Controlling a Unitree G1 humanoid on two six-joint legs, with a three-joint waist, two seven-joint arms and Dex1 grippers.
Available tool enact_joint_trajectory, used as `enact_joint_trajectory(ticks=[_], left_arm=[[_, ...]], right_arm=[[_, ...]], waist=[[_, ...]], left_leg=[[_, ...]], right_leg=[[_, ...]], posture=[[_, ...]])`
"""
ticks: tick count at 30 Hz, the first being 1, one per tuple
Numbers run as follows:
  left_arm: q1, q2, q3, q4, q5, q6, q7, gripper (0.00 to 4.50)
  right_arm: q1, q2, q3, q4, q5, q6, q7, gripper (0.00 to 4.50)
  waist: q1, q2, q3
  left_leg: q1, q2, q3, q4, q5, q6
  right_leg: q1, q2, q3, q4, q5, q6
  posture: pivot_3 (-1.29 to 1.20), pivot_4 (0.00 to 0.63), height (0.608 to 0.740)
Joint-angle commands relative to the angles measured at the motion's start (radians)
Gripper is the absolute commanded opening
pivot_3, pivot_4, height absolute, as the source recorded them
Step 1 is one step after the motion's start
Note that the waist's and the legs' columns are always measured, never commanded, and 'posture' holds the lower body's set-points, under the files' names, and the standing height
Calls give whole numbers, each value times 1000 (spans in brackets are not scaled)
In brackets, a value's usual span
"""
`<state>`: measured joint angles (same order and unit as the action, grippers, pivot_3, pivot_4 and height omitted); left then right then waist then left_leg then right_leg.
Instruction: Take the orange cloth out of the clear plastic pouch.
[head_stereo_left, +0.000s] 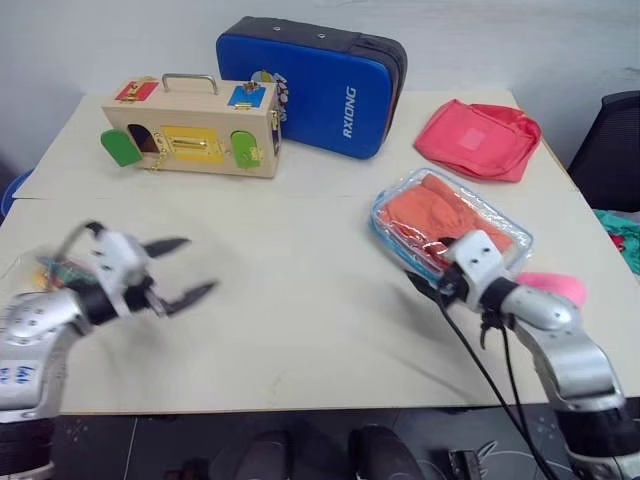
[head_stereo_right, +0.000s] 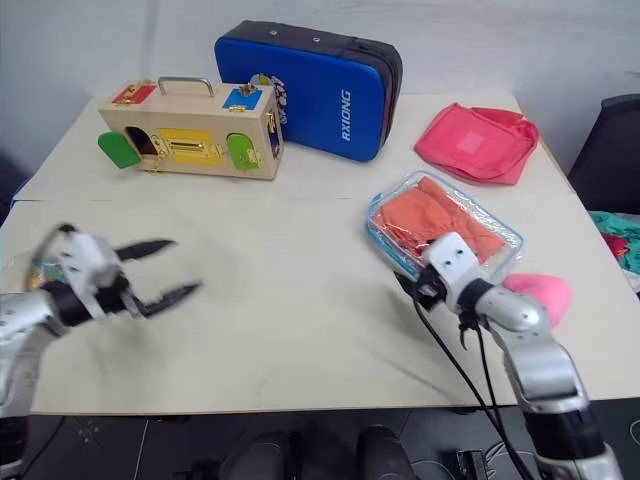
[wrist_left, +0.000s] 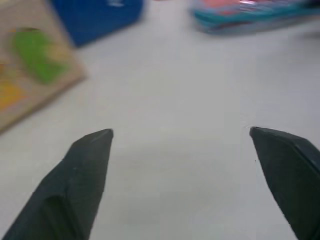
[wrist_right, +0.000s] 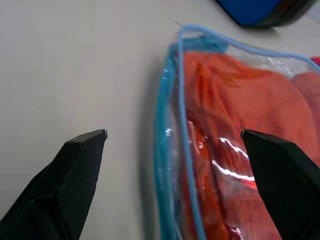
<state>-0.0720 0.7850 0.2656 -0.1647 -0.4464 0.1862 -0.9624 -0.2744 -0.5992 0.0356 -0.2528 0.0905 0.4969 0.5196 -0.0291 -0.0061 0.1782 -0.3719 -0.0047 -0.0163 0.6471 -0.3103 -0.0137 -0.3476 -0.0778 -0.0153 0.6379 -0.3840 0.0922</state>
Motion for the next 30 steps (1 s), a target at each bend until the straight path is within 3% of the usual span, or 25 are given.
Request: enact_joint_trajectory(ticks=[1, 10, 13, 17, 26, 30], left_arm=[[-5, 21, -20, -77, -88, 41, -96, 4500], [30, 25, 14, -99, -108, 53, -121, 4500], [79, 19, 44, -117, -118, 55, -113, 4500], [135, 12, 71, -123, -119, 53, -109, 4500], [175, -16, 71, -152, -119, 68, -59, 4500], [178, -8, 70, -161, -134, 111, -58, 4500]], right_arm=[[-53, 18, 53, 54, -82, 24, -51, 4099], [-133, -27, 133, 104, -239, -16, -51, 1061], [-146, -64, 172, 94, -176, -196, 115, 63], [-188, -68, 246, 125, -11, -521, 459, 23], [-348, 110, 313, 334, -124, -453, 402, 23], [-305, 138, 274, 236, -12, -393, 454, 1052]], waist=[[1, 0, 0], [1, 0, 0], [1, 0, 0], [-11, 0, 0], [5, -1, 1], [2, -1, 1]], left_leg=[[-1, 0, 0, 0, 0, 0], [-12, -1, 0, 5, 1, 2], [-12, -1, 0, 4, 1, 2], [-12, 0, 1, 4, 1, 2], [-13, 0, -2, 8, 1, 2], [-15, -1, -2, 9, 1, 2]], right_leg=[[-1, 0, 0, 0, 0, 0], [-12, 0, 0, 10, 0, 0], [-12, 0, 0, 9, 0, 0], [-12, 1, 0, 9, 0, 0], [-12, 0, -1, 13, 0, 0], [-12, 0, -1, 12, 0, 0]], posture=[[0, 150, 740], [0, 150, 740], [0, 150, 740], [0, 150, 740], [0, 150, 740], [0, 150, 740]])
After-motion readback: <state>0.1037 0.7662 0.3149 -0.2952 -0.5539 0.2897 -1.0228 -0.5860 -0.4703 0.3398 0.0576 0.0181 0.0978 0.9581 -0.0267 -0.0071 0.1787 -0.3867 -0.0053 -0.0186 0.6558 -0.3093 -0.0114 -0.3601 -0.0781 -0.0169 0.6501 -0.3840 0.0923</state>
